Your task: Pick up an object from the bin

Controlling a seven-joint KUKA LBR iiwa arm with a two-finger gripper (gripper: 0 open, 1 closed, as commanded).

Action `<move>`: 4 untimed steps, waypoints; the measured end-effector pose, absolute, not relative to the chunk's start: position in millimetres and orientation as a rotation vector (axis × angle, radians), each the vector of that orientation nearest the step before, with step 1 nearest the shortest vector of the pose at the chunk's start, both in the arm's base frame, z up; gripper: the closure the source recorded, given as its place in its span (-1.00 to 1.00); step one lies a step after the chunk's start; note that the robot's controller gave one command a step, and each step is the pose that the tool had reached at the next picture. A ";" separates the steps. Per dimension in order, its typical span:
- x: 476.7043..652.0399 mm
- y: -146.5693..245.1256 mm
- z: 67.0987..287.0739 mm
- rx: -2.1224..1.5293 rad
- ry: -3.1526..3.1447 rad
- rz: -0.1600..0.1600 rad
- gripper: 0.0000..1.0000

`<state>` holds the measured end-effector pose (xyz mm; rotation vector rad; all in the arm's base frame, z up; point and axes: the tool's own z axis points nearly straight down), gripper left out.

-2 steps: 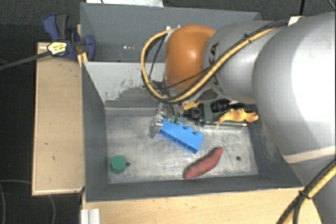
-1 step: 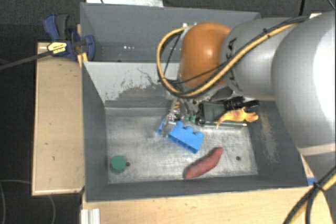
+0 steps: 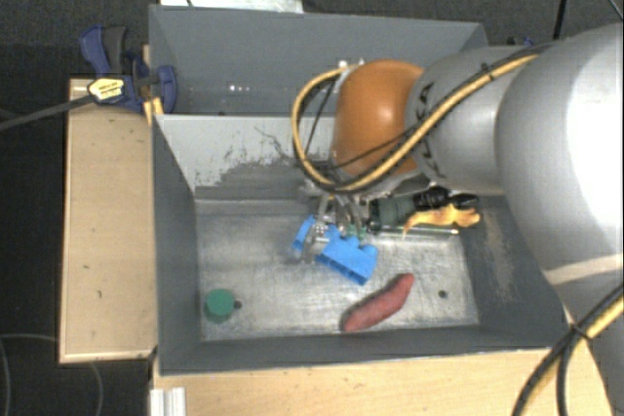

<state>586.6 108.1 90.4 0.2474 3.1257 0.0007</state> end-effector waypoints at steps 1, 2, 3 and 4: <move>568.8 59.2 83.0 0.699 3.058 0.016 1.00; 568.8 59.2 83.0 0.700 3.058 0.016 1.00; 571.3 57.4 130.7 0.689 3.070 0.003 1.00; 572.6 45.5 180.4 0.693 3.062 0.002 1.00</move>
Offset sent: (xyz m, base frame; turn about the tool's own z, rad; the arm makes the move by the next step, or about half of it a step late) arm 0.0000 0.0000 0.0000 0.0000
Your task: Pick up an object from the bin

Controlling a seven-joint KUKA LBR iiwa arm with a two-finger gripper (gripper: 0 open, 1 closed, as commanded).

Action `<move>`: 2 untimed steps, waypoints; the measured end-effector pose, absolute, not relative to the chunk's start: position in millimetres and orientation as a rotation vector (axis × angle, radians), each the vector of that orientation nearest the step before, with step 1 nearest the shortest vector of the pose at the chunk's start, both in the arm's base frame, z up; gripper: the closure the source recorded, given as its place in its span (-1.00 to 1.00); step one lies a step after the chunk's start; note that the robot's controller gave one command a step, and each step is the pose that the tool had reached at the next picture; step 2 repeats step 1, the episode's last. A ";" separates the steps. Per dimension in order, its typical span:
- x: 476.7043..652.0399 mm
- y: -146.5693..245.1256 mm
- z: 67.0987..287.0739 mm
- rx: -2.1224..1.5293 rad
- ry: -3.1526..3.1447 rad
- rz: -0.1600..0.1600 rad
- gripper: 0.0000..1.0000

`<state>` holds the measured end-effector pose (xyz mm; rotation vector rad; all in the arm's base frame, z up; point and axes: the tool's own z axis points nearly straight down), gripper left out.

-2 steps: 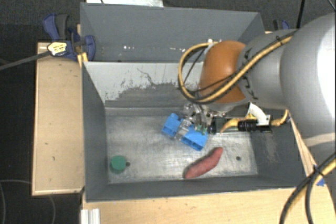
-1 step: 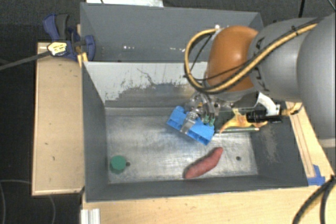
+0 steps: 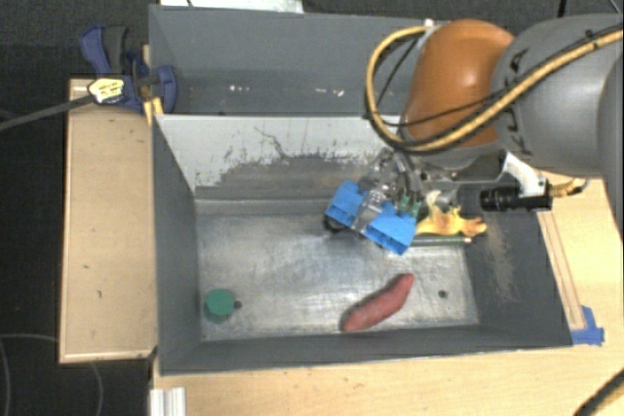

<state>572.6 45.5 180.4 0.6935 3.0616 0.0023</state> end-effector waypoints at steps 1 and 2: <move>579.8 44.9 200.5 0.689 3.064 0.001 1.00; 579.8 44.9 200.5 0.689 3.064 0.001 1.00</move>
Offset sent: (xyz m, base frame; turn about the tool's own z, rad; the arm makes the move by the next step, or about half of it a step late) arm -0.0296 0.0085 0.0382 -0.0073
